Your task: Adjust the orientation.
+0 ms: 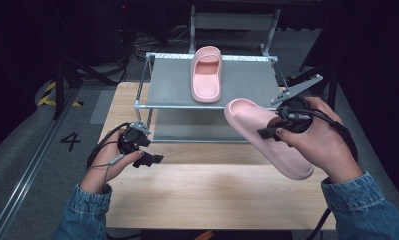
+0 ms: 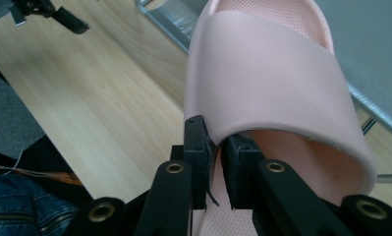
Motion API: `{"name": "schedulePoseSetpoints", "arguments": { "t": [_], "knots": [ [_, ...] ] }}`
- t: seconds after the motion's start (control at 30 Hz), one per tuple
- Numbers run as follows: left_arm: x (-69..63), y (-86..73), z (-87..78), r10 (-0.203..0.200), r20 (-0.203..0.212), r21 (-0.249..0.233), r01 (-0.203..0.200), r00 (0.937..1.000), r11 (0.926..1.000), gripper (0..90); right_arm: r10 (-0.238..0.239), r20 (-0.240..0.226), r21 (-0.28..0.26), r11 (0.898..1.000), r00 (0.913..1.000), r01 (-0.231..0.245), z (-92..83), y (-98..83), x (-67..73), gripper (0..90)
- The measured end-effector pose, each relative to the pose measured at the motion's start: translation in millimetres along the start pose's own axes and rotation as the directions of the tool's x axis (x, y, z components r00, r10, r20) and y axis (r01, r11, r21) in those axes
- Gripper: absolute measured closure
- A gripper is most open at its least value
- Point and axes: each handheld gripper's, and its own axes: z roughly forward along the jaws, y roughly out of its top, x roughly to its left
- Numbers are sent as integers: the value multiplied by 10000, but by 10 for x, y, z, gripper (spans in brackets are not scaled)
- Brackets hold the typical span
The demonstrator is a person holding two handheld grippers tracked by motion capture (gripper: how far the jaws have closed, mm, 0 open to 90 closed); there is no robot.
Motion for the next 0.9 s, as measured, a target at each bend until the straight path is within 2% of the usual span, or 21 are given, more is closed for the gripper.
{"name": "schedulePoseSetpoints", "arguments": {
  "t": [0.17,0.27,0.47,0.5,0.57,0.6,0.73,0.9],
  "knots": [
    [16,-7,9,76,-32,172,-76,10000,9998,214,92,228,-42,10000,9997,-91,-8,139,-62,821],
    [20,-13,18,28,-2,211,-28,10000,9998,214,206,387,17,9998,9990,-207,17,287,-169,822],
    [28,-19,11,-4,-28,170,4,10000,9999,214,382,575,144,9991,9976,-390,85,432,-310,821],
    [34,-22,7,-2,-20,195,2,10000,9998,214,534,591,182,9983,9968,-546,118,497,-383,821],
    [37,-24,8,-8,-28,180,9,10000,9998,214,630,593,222,9977,9962,-644,131,526,-415,821],
    [39,-25,9,-16,-19,177,16,10000,9998,214,750,664,274,9967,9950,-770,166,581,-481,821],
    [52,-31,14,-16,-29,256,17,10000,9997,214,687,811,484,9962,9943,-727,261,674,-595,819],
    [46,-34,21,-5,19,302,4,10000,9995,215,861,951,616,9938,9917,-922,392,748,-729,819]
  ]
}}
